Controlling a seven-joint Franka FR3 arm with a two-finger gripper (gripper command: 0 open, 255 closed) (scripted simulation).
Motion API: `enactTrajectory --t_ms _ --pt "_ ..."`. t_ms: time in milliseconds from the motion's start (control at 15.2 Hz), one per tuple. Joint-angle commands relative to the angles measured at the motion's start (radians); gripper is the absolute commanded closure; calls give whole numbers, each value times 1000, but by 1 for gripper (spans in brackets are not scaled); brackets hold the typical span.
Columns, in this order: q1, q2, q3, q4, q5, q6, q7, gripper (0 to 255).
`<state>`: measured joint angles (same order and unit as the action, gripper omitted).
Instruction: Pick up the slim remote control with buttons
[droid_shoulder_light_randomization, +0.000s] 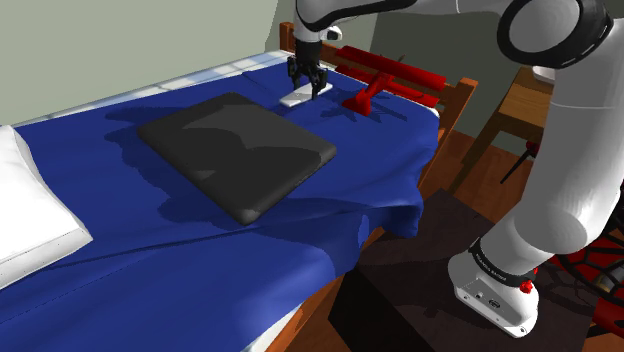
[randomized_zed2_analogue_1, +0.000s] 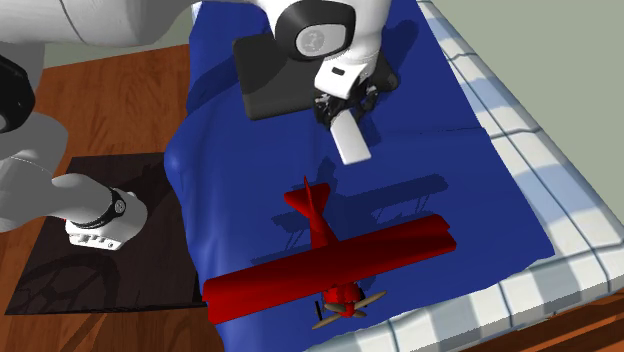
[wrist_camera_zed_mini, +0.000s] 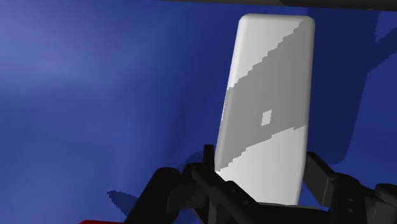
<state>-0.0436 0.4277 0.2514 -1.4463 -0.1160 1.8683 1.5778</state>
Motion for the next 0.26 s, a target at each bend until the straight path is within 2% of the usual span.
enactTrajectory --t_ms 0,198 --pt "3 -1 1 28 1 -29 0 255" --pt "3 -3 1 41 1 -44 0 255"
